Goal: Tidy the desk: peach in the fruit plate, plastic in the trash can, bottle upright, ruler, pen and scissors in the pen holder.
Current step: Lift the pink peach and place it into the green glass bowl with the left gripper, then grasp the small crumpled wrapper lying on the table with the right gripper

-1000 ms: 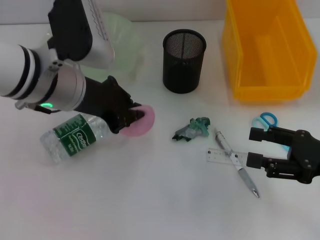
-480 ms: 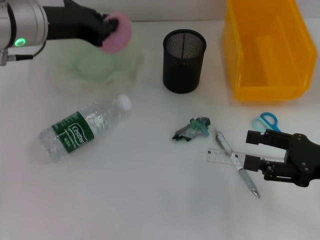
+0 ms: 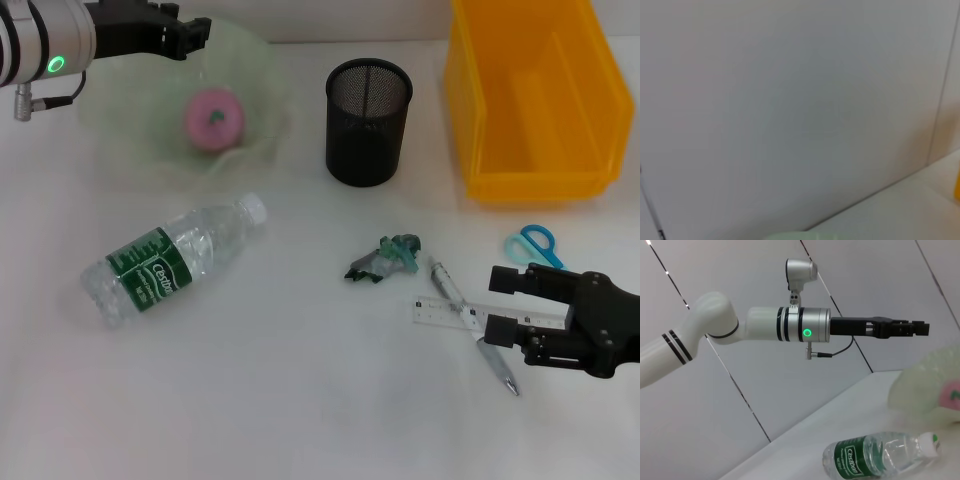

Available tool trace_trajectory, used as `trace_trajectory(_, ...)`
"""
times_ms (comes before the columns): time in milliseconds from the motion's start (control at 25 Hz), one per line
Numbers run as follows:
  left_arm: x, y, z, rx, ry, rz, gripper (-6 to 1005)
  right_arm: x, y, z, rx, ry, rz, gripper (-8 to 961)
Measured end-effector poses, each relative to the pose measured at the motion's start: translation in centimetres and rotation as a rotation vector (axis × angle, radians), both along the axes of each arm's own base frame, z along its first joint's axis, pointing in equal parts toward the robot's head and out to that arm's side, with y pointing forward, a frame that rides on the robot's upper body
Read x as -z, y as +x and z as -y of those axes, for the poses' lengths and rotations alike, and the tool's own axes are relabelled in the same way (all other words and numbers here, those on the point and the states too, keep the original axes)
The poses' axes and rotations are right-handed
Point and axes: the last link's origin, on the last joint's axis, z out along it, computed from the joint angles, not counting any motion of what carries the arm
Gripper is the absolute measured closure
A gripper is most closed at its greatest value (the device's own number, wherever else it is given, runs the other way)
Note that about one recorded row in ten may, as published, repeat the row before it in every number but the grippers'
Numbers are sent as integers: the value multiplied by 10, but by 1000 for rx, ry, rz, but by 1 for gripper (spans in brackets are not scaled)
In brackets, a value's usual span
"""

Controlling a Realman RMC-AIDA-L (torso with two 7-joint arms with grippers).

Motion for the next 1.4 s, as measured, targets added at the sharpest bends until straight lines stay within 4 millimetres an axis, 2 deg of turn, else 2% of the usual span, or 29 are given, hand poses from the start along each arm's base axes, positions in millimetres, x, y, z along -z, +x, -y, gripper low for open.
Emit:
trace_trajectory(160,-5,-5,6,-2,11,15,591,0,1,-1,7,7,3,152)
trace_trajectory(280,-13,-4,24,57,-4,55,525,0,1,-1,9,10,1,152)
trace_trajectory(320,-15,-2,38,130,-42,82,503,-1,1,-1,12,15,-1,152)
trace_trajectory(360,-16,-2,42,150,-53,89,481,-6,3,-3,26,43,-9,152)
trace_trajectory(440,-16,3,71,296,-174,139,438,-12,5,-5,41,71,-21,152)
trace_trajectory(520,-13,4,95,396,-316,176,370,-26,7,-10,69,139,-52,152)
trace_trajectory(560,-11,2,107,429,-394,191,324,-46,5,-16,80,203,-94,152)
trace_trajectory(600,-7,-2,118,449,-476,201,278,-46,5,-16,80,203,-94,152)
trace_trajectory(640,-2,-9,127,451,-552,203,232,-56,3,-18,68,219,-112,152)
trace_trajectory(720,5,-19,137,438,-637,214,170,-80,-6,-24,27,238,-137,152)
trace_trajectory(760,11,-31,141,400,-668,230,155,-103,-21,-32,-32,219,-111,152)
trace_trajectory(800,11,-31,141,400,-668,230,155,-103,-21,-32,-32,219,-111,152)
trace_trajectory(840,12,-33,141,392,-667,236,155,-114,-32,-39,-61,188,-55,152)
trace_trajectory(920,12,-41,141,373,-655,253,155,-123,-49,-51,-74,118,60,152)
trace_trajectory(960,10,-43,141,368,-645,259,155,-125,-70,-62,-85,42,231,152)
trace_trajectory(1000,9,-44,140,364,-639,263,155,-125,-70,-62,-85,42,231,153)
trace_trajectory(1120,7,-46,140,361,-634,270,155,-115,-99,-69,-131,-54,447,153)
trace_trajectory(1160,7,-45,141,363,-639,274,155,-99,-120,-70,-200,-129,591,153)
trace_trajectory(1200,7,-45,141,363,-639,274,155,-91,-128,-69,-231,-152,652,153)
trace_trajectory(1240,8,-45,141,362,-642,276,155,-91,-128,-69,-231,-152,652,153)
trace_trajectory(1320,9,-45,142,360,-643,281,155,-73,-139,-72,-271,-174,792,153)
trace_trajectory(1360,9,-45,142,360,-643,281,155,-57,-145,-77,-299,-179,915,153)
trace_trajectory(1400,9,-45,142,360,-643,281,155,-57,-145,-77,-299,-179,915,153)
